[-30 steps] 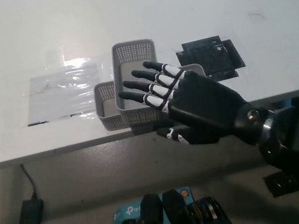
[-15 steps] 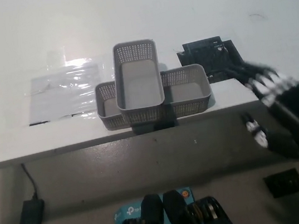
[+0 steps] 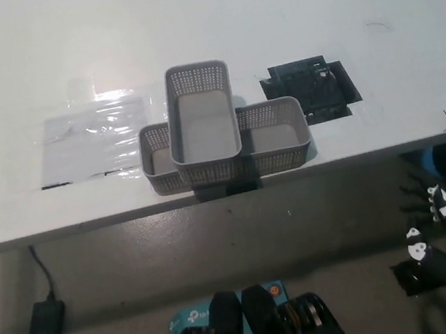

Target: The robot uses its right hand to pick up the grey box kept on the middle on the desk and place it on top of another box next to it in a right angle

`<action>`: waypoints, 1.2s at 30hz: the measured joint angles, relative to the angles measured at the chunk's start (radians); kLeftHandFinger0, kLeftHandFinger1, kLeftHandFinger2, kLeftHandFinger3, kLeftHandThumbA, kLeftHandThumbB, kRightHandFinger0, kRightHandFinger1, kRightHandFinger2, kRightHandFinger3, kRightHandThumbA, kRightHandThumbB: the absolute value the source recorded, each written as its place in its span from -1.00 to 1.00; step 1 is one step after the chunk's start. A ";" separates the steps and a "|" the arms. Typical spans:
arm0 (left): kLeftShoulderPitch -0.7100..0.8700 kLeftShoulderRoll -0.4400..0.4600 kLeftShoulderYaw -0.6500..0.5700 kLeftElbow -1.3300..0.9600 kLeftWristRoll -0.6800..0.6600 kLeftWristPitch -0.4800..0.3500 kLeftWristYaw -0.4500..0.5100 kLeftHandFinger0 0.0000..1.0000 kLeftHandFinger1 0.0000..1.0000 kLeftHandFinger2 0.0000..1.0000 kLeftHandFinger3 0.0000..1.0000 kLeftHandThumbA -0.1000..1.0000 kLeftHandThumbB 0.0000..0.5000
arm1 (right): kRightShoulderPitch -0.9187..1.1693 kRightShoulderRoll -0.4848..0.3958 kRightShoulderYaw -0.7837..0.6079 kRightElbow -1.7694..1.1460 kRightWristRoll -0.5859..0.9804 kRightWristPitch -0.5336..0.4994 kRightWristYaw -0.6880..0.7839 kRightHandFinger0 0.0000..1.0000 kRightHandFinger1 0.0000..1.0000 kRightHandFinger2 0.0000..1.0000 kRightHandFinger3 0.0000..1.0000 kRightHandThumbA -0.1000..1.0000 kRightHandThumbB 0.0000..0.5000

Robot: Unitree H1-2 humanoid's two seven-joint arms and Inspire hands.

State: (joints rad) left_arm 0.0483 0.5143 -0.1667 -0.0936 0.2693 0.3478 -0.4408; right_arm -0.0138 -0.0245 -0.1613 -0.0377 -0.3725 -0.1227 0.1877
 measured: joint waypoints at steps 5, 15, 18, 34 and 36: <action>0.002 0.000 0.000 -0.002 0.003 0.001 0.000 -0.28 -0.21 0.07 0.29 -0.30 0.31 | -0.006 0.051 -0.048 0.116 0.084 -0.022 -0.057 0.03 0.28 0.53 0.92 -1.00 -0.62; -0.001 -0.005 0.005 -0.001 -0.003 0.000 0.001 -0.25 -0.22 0.02 0.28 -0.33 0.30 | -0.022 0.044 -0.052 0.219 0.163 0.017 -0.099 -0.11 0.13 0.45 0.82 -0.82 -0.62; -0.001 -0.004 0.004 -0.001 -0.002 -0.001 0.001 -0.18 -0.15 0.08 0.31 -0.28 0.30 | -0.021 0.010 -0.021 0.221 0.164 0.057 -0.086 -0.27 -0.05 0.28 0.76 -0.83 -0.59; 0.001 -0.005 0.006 -0.002 -0.002 0.000 0.002 -0.25 -0.20 0.06 0.25 -0.31 0.30 | -0.021 -0.019 0.022 0.200 0.270 0.267 -0.050 -0.32 -0.17 0.08 0.65 -0.84 -0.66; 0.001 -0.005 0.007 -0.002 -0.002 0.000 0.002 -0.25 -0.22 0.06 0.27 -0.30 0.34 | -0.021 -0.023 0.031 0.201 0.270 0.271 -0.052 -0.37 -0.22 0.05 0.63 -0.86 -0.67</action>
State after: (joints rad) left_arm 0.0493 0.5097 -0.1599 -0.0958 0.2669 0.3480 -0.4390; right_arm -0.0344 -0.0474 -0.1305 0.1629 -0.1023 0.1483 0.1354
